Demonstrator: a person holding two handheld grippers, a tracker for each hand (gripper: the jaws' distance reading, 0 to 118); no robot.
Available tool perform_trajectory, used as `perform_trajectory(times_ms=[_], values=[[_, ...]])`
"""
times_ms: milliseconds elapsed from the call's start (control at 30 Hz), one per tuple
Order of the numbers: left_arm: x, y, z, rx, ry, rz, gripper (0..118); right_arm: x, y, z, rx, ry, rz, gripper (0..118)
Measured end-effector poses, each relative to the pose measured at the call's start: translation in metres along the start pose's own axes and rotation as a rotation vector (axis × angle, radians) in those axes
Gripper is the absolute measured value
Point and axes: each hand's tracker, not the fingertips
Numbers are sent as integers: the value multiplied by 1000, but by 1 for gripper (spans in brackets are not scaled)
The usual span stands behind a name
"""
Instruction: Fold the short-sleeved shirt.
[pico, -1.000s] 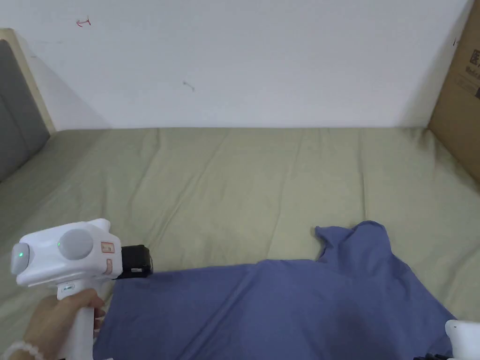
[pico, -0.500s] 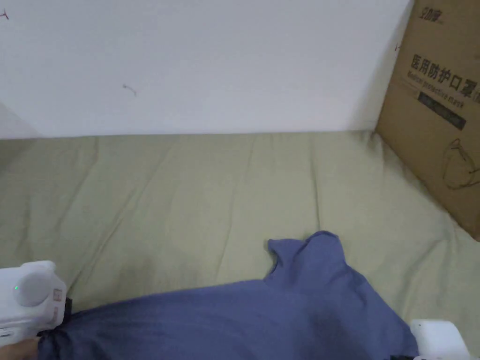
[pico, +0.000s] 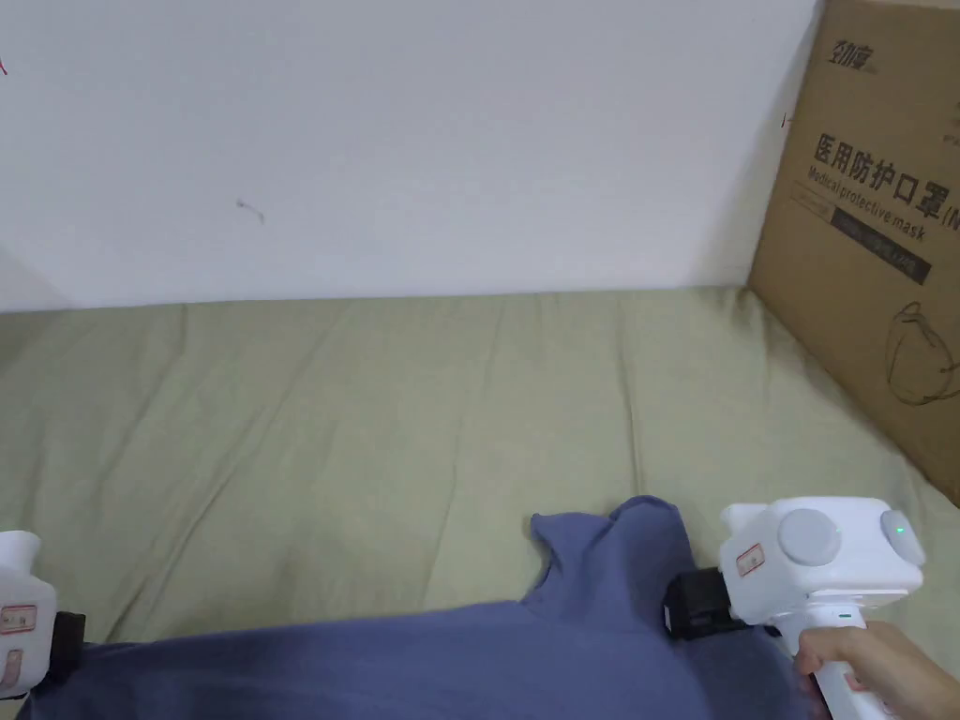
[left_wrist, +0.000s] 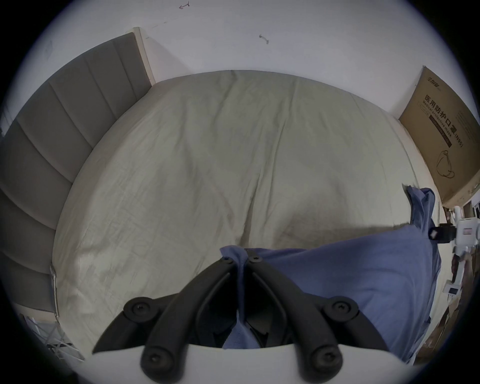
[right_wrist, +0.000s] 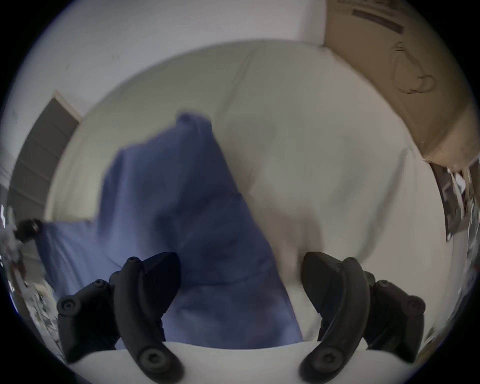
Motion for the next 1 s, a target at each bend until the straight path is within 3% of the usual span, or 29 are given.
perform_trajectory(times_ms=[33,100,167,200,233,333,500,567,1000], values=[[1,0,0,-2,5,-13,2,-4,-4,-6,7,-47,45,96],[1,-1,1,0,11,-33,2,-13,0,8,35,-52,28,81],[1,0,5,4,13,-37,2,-18,-1,21,66,-47,108,16],[0,0,7,11,7,-32,2,-20,-4,27,64,-46,107,3],[-2,0,10,15,-1,-22,2,-22,-4,27,54,-4,97,3],[-2,2,20,27,10,-20,2,-22,-4,26,36,-29,92,3],[-4,12,52,53,20,-41,2,-10,6,79,118,99,-58,3],[-6,21,74,87,1,-13,2,-4,13,116,160,116,-97,3],[4,123,266,400,50,-49,2,-20,49,382,524,187,-128,3]])
